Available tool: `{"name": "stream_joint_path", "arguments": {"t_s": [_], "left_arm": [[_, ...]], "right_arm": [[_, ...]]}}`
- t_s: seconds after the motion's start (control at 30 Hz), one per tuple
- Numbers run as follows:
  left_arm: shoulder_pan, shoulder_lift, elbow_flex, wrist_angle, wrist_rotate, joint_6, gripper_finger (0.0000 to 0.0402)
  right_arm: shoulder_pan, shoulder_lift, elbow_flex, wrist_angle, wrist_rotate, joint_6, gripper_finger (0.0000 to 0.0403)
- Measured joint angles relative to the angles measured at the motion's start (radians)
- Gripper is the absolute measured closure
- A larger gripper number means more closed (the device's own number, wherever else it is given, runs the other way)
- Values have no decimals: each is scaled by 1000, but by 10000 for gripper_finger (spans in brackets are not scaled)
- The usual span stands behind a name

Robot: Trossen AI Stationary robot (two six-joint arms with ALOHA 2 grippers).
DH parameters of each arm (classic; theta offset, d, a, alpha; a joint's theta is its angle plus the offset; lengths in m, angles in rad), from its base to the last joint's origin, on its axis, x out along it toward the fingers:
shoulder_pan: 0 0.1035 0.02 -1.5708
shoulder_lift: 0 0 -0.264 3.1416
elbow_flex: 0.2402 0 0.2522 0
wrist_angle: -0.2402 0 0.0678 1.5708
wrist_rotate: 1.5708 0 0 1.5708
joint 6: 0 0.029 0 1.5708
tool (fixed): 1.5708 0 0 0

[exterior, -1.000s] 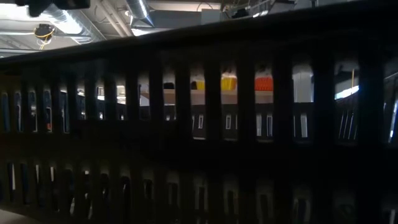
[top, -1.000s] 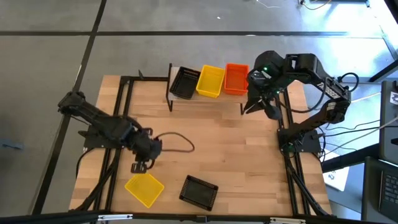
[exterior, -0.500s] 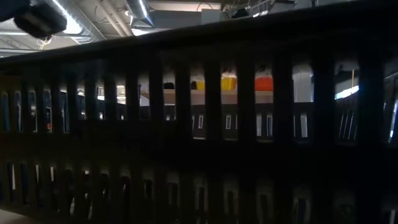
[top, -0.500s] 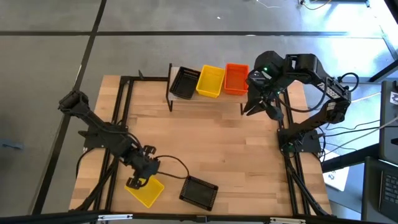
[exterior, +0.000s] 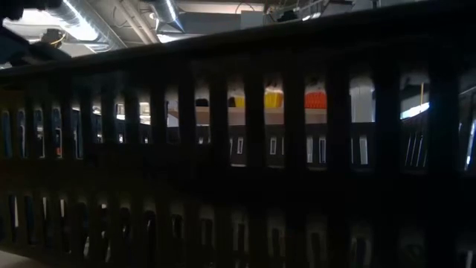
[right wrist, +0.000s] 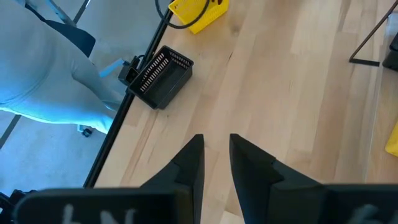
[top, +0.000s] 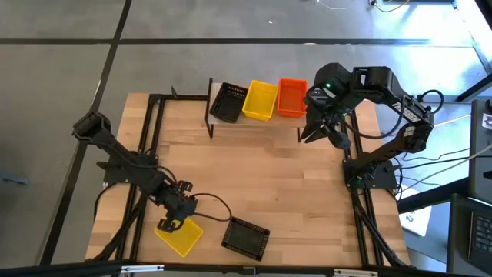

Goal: Stack baskets on shelf by color
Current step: Stack the yellow basket on the yellow baskets on the shelf

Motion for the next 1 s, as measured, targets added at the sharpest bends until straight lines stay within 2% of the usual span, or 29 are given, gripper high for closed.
{"name": "stream_joint_path", "arguments": {"t_s": [0.33,0.5,0.6,0.77,1.0], "left_arm": [[0,0,-117,153,2,-6,327],[0,0,-140,164,2,-11,327],[0,0,-159,189,1,-105,327],[0,0,-192,205,-13,-343,327],[0,0,-201,234,-28,-403,327]], "right_arm": [[0,0,0,0,0,3,330],[0,0,0,0,0,3,330],[0,0,0,0,0,3,330],[0,0,0,0,0,3,330],[0,0,0,0,0,4,330]]}}
